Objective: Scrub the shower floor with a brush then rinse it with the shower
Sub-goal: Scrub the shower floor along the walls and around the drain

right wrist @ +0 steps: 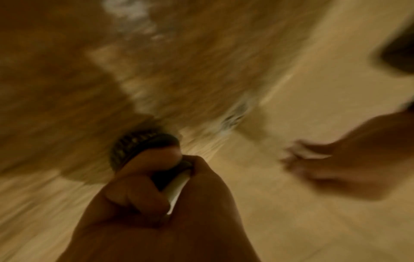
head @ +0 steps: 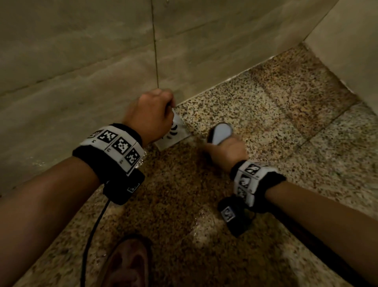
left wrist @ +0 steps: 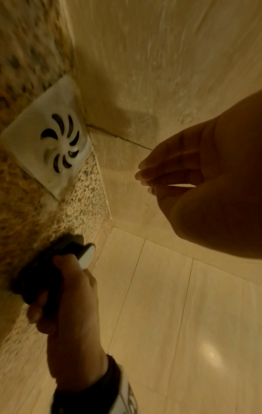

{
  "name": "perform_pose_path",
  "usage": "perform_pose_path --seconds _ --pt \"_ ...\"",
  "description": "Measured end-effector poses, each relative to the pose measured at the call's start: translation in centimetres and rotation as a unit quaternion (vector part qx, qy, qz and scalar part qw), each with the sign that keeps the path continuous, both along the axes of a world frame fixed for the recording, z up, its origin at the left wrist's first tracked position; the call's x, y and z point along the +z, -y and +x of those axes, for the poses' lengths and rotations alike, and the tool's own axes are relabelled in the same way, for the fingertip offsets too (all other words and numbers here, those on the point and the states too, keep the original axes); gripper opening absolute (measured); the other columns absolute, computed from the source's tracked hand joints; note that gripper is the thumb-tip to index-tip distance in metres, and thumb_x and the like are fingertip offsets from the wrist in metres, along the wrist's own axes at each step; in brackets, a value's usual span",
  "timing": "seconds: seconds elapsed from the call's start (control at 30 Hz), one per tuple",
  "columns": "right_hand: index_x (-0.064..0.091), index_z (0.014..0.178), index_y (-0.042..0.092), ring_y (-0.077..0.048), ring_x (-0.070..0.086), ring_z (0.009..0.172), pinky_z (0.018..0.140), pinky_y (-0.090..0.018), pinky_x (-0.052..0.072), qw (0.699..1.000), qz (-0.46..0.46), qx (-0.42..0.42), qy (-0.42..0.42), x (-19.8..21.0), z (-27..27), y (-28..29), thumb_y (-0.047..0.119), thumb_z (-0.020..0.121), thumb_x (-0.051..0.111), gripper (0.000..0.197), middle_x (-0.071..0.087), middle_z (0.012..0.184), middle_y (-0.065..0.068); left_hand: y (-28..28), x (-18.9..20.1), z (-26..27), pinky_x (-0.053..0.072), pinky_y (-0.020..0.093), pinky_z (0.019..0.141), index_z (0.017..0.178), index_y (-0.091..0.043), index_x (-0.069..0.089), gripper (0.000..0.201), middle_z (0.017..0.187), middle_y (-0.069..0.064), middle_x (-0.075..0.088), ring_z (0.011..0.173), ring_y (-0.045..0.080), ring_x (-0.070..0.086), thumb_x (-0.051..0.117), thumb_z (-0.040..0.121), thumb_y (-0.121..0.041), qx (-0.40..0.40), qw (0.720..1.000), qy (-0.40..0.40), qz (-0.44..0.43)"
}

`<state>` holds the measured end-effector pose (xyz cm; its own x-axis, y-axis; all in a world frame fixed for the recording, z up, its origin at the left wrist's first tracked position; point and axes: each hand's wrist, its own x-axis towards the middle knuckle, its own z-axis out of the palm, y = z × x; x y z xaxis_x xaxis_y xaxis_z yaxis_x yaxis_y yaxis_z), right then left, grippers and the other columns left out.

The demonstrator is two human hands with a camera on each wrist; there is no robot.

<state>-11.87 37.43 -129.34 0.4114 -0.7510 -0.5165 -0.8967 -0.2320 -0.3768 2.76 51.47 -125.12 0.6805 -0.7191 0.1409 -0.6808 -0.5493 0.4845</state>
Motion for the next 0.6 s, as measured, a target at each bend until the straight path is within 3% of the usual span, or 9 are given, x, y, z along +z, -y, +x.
perform_pose_path --seconds 0.1,0.2,0.33,0.4,0.43,0.5,0.53,0.6 --pt "0.039 0.127 0.003 -0.031 0.06 0.099 0.069 -0.036 0.049 0.996 0.045 0.033 0.075 -0.8 3.3 -4.2 0.041 0.08 0.073 0.069 0.055 0.113 -0.012 0.3 -0.1 0.1 0.045 0.031 0.074 0.094 -0.009 0.062 0.014 0.094 0.009 0.062 0.087 0.026 0.056 0.051 0.086 -0.009 0.0 1.0 0.007 -0.014" --pt "0.043 0.126 0.001 -0.031 0.063 0.086 0.066 -0.042 0.055 0.983 0.111 0.017 0.145 -0.6 6.4 -5.1 0.038 0.081 0.073 0.065 0.056 0.1 -0.012 -0.2 0.0 0.5 0.045 0.03 0.069 0.09 -0.003 0.063 0.014 0.088 0.013 0.063 0.078 0.027 0.058 0.053 0.082 -0.003 -0.014 0.999 0.01 -0.042" --pt "0.062 0.111 0.007 -0.032 0.071 0.08 0.063 -0.045 0.06 0.96 0.215 -0.068 0.169 -2.3 7.8 -2.5 0.058 0.041 0.081 0.089 0.072 0.101 -0.013 -1.4 0.1 0.6 0.052 0.038 0.068 0.09 -0.006 0.063 0.015 0.088 0.012 0.062 0.076 0.031 0.061 0.051 0.08 -0.01 -0.012 0.999 0.016 -0.046" --pt "0.066 0.094 0.005 -0.03 0.072 0.067 0.059 -0.043 0.06 0.959 0.208 -0.069 0.179 0.4 6.9 -1.8 0.045 0.057 0.083 0.057 0.073 0.086 -0.014 -1.9 0.1 0.8 0.052 0.036 0.07 0.091 -0.006 0.062 0.014 0.089 0.011 0.062 0.078 0.029 0.06 0.051 0.083 -0.009 -0.012 0.999 0.013 -0.038" --pt "0.065 0.088 0.005 -0.028 0.071 0.062 0.056 -0.039 0.059 0.967 0.194 -0.039 0.16 1.4 6.5 -1.5 0.035 0.067 0.08 0.039 0.072 0.079 -0.013 -2.1 0.1 0.9 0.05 0.033 0.072 0.092 -0.005 0.062 0.014 0.091 0.01 0.062 0.08 0.028 0.06 0.051 0.083 -0.008 -0.011 0.999 0.01 -0.034" --pt "0.063 0.081 0.009 -0.025 0.068 0.063 0.052 -0.031 0.054 0.981 0.121 0.121 0.093 3.1 5.0 0.1 0.029 0.075 0.075 0.024 0.068 0.072 -0.008 -2.4 0.0 1.3 0.045 0.028 0.072 0.092 -0.006 0.062 0.015 0.092 0.009 0.063 0.082 0.027 0.059 0.051 0.084 -0.006 -0.005 0.999 0.008 -0.034" --pt "0.062 0.081 0.012 -0.025 0.066 0.068 0.052 -0.03 0.049 0.971 0.059 0.225 0.048 3.6 4.5 0.7 0.031 0.076 0.072 0.022 0.065 0.073 -0.006 -2.3 0.0 1.4 0.043 0.026 0.072 0.092 -0.006 0.062 0.015 0.093 0.009 0.063 0.082 0.027 0.06 0.05 0.083 -0.006 -0.004 0.999 0.01 -0.035" --pt "0.06 0.089 0.017 -0.025 0.063 0.077 0.057 -0.03 0.042 0.912 -0.031 0.408 -0.033 4.0 4.2 0.5 0.036 0.078 0.067 0.023 0.062 0.08 -0.004 -2.2 -0.1 1.4 0.043 0.026 0.073 0.092 -0.006 0.063 0.016 0.093 0.009 0.063 0.083 0.027 0.06 0.05 0.082 -0.005 -0.003 0.999 0.009 -0.036"
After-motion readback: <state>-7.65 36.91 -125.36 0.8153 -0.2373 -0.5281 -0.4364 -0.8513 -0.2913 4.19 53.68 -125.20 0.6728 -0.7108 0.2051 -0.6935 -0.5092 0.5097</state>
